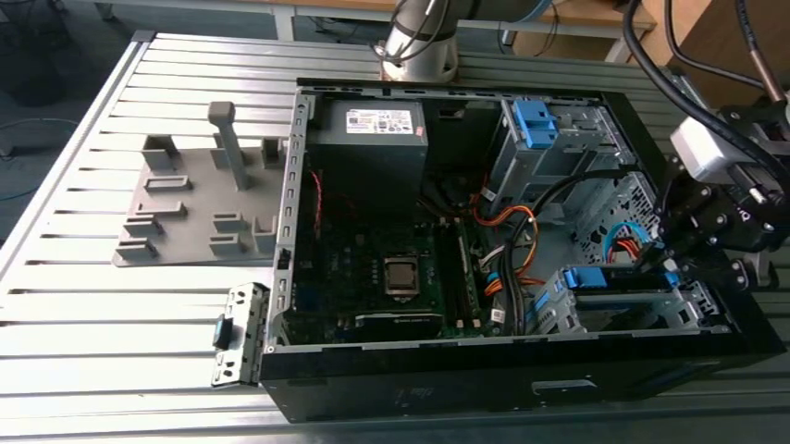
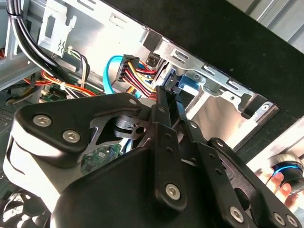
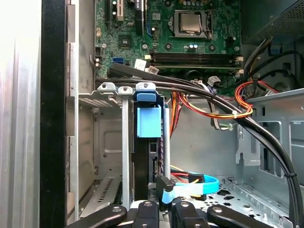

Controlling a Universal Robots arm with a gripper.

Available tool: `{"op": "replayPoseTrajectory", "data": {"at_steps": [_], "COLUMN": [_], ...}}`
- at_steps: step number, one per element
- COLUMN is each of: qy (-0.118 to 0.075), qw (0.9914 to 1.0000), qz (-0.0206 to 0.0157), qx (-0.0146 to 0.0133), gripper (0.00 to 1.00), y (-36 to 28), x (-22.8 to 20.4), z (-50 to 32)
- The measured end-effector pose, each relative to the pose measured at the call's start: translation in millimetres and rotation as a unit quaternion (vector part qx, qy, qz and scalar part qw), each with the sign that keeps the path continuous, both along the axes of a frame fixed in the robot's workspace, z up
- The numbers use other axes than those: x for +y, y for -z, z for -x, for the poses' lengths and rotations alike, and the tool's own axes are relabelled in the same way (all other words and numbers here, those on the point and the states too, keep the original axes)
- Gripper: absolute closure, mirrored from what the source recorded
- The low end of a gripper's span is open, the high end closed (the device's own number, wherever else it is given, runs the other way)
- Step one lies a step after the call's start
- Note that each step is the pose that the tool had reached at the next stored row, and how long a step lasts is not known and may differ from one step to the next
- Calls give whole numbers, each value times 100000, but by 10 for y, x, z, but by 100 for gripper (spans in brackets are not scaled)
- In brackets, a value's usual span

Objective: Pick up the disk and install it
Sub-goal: 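Insert the first disk wire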

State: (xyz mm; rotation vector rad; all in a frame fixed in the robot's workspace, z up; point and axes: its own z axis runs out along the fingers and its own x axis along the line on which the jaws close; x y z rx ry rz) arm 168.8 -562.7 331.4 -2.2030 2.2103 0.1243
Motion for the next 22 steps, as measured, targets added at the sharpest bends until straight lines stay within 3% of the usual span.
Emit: {"op": "replayPoseTrajectory", "data": {"at_steps": [19, 21, 22], "qy": [2, 3, 3], "qw": [100000, 100000, 100000], "qz": [5, -1, 4], "qx": [1, 1, 2], "gripper": [80, 79, 73], "y": [26, 27, 26], "x": [-10, -11, -12], "z": [2, 2, 2]}}
